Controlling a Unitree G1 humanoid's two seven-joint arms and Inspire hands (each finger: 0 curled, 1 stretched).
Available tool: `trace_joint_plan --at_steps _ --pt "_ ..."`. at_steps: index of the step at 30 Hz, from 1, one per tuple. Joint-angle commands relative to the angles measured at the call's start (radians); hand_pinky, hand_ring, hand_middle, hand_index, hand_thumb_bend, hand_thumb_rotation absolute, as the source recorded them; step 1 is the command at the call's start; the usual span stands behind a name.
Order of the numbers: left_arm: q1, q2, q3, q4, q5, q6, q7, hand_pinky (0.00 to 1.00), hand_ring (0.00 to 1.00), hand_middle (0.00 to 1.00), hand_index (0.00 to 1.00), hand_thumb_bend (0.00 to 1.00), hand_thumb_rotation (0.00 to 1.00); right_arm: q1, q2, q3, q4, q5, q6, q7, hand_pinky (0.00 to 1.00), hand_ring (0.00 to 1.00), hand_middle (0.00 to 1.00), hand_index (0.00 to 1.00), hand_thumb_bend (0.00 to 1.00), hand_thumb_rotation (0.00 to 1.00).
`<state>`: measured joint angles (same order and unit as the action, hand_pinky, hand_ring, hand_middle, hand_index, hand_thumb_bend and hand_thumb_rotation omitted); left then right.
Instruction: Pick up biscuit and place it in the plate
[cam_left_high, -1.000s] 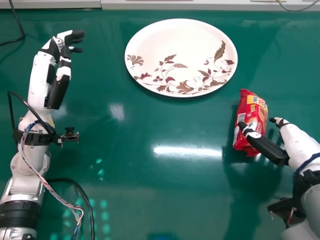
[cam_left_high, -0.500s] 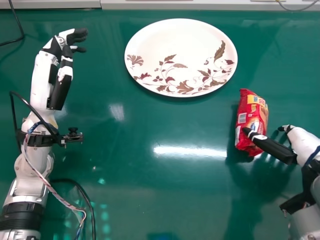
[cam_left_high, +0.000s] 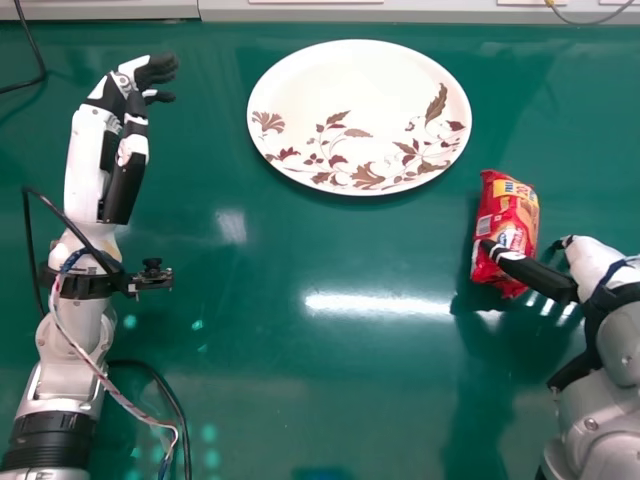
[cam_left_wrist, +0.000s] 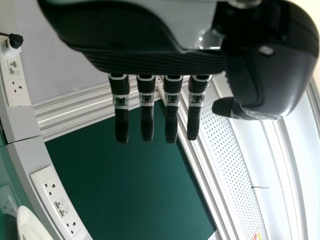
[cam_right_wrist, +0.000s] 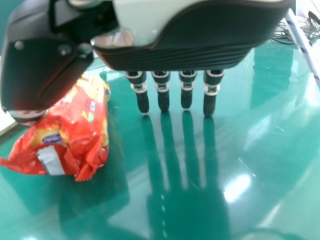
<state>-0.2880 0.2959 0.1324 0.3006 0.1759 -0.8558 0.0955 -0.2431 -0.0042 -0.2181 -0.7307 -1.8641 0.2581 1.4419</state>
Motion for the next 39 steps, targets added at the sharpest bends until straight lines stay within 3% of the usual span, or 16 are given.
trace_joint_plan --at_steps 1,3,9,13,17,20,22,23,24,26,30,34,39 --pt "0.061 -0.052 -0.03 0.023 -0.01 0.013 -0.002 0.72 0.82 0.82 0.82 0.12 0.19 0.034 0.021 0.031 0.091 0.014 -0.004 0.009 0.92 1.0 1.0 1.0 0.99 0.47" --pt "0.062 -0.052 -0.028 0.024 -0.006 0.007 0.003 0.73 0.82 0.81 0.81 0.12 0.19 0.03 0.021 0.054 0.114 0.009 -0.004 -0.013 0.93 1.0 1.0 1.0 1.0 0.46" --pt "0.07 -0.054 -0.024 0.014 -0.001 0.019 0.007 0.73 0.82 0.82 0.81 0.13 0.23 0.023 0.019 0.109 0.18 0.005 -0.003 -0.061 0.79 0.99 1.0 0.99 1.0 0.46" --pt "0.073 -0.054 -0.022 0.012 0.002 0.024 0.01 0.73 0.82 0.82 0.81 0.14 0.23 0.028 0.027 0.14 0.232 0.001 0.016 -0.112 0.89 1.0 1.0 0.99 1.0 0.43" --pt "0.076 -0.055 -0.026 0.009 -0.009 0.029 0.002 0.75 0.83 0.83 0.82 0.14 0.22 0.021 0.02 0.163 0.293 -0.007 0.038 -0.146 0.92 1.0 1.0 0.98 0.97 0.39" --pt "0.078 -0.06 -0.028 -0.008 -0.003 0.039 0.006 0.74 0.82 0.82 0.81 0.13 0.22 -0.003 0.019 0.164 0.354 -0.008 0.078 -0.187 0.71 0.83 0.89 0.85 0.94 0.22" --pt "0.078 -0.062 -0.029 -0.016 -0.001 0.04 0.006 0.73 0.82 0.82 0.81 0.12 0.21 -0.026 -0.002 0.169 0.397 -0.002 0.08 -0.179 0.47 0.64 0.77 0.76 0.88 0.07" --pt "0.078 -0.061 -0.028 -0.019 0.0 0.041 0.006 0.72 0.81 0.81 0.81 0.12 0.2 -0.036 -0.022 0.172 0.424 0.013 0.07 -0.179 0.35 0.54 0.66 0.76 0.71 0.03" --pt "0.078 -0.061 -0.028 -0.021 0.001 0.042 0.006 0.71 0.81 0.81 0.81 0.11 0.2 -0.033 -0.05 0.177 0.433 0.052 0.048 -0.2 0.22 0.45 0.57 0.77 0.6 0.01" --pt "0.078 -0.061 -0.028 -0.025 -0.003 0.04 0.004 0.72 0.81 0.81 0.81 0.11 0.18 -0.007 -0.107 0.19 0.416 0.155 -0.004 -0.262 0.14 0.41 0.52 0.72 0.54 0.0" --pt "0.08 -0.058 -0.022 -0.033 0.003 0.045 0.009 0.71 0.81 0.81 0.8 0.11 0.17 0.029 -0.224 0.239 0.386 0.275 -0.097 -0.329 0.14 0.4 0.51 0.52 0.52 0.0" --pt "0.078 -0.058 -0.02 -0.028 -0.003 0.04 0.006 0.71 0.81 0.8 0.8 0.11 0.18 0.021 -0.304 0.281 0.403 0.319 -0.12 -0.336 0.1 0.4 0.51 0.49 0.52 0.0" --pt "0.073 -0.057 -0.017 -0.019 0.003 0.037 0.01 0.7 0.8 0.8 0.79 0.12 0.21 0.002 -0.352 0.306 0.403 0.358 -0.097 -0.325 0.08 0.4 0.51 0.48 0.52 0.0"
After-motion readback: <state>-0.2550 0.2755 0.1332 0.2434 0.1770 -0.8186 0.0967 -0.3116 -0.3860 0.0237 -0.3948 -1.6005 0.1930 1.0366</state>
